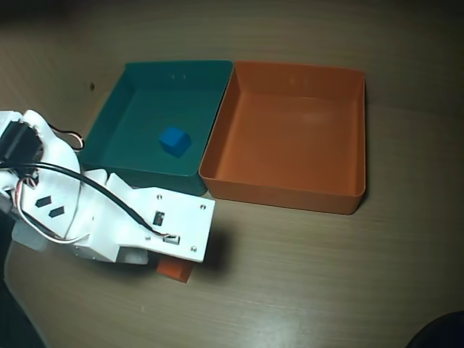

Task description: Grasp a cube and put it in the box.

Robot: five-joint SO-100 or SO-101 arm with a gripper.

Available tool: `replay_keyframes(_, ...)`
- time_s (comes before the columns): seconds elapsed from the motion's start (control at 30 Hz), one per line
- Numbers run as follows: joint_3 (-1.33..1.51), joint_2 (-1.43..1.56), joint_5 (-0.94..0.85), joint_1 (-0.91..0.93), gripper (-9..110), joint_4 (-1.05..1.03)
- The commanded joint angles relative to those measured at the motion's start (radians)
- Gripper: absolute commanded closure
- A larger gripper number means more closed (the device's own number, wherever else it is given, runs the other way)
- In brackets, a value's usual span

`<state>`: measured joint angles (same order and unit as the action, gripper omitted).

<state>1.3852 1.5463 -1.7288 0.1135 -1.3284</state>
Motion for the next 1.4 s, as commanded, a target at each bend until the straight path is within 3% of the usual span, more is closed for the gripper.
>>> replay_keyframes(0.0,-0.063,-0.008,-0.006,-0.003,107,0.011)
replay_keyframes(1.13,-0.069,-0.124,-0.008,-0.006,106,0.014)
replay_keyframes(1.37,-0.049,-0.127,-0.006,-0.006,106,0.104)
